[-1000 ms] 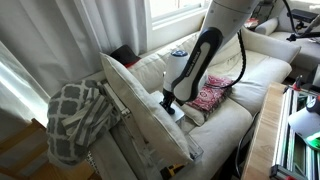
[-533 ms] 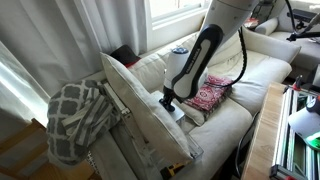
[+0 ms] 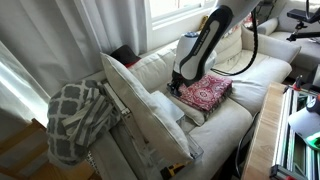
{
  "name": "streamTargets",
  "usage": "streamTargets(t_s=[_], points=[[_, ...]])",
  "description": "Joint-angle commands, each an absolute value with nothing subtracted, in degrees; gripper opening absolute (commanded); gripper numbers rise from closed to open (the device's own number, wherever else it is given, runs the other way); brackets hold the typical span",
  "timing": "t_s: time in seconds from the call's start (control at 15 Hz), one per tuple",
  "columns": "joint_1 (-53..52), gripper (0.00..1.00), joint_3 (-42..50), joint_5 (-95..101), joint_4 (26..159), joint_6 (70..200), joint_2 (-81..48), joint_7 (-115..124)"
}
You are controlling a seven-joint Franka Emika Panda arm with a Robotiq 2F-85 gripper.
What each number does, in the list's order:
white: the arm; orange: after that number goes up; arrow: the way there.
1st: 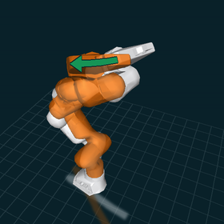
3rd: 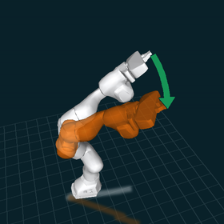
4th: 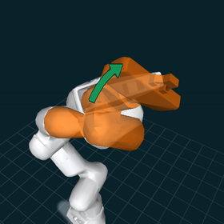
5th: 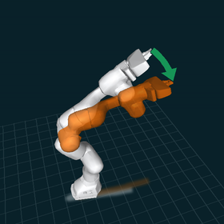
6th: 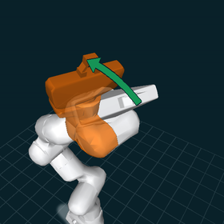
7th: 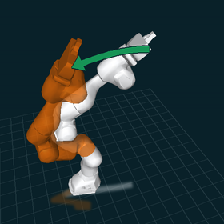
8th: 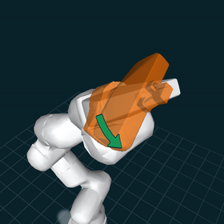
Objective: Put the pillow upright then put the remote on top of the red and white cloth
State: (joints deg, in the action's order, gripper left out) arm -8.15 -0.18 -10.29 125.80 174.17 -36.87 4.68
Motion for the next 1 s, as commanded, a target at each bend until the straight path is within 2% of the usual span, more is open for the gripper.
streamTargets(t_s=[0.0, 0.13, 0.2, 0.87, 0.93], points=[[-3.3, 0.18, -0.7, -7.1, 129.4, 175.4, -36.2, 1.7], [-0.9, 0.18, -1.1, -6.1, 129.7, 176.4, -37.8, -0.4], [-2.9, 0.43, -0.4, -6.7, 128.3, 174.1, -37.0, 2.1], [-1.1, 0.43, -0.9, -6.1, 129.0, 175.0, -37.7, 0.7], [-1.1, 0.18, -0.9, -6.1, 129.0, 175.0, -37.7, 0.7]])
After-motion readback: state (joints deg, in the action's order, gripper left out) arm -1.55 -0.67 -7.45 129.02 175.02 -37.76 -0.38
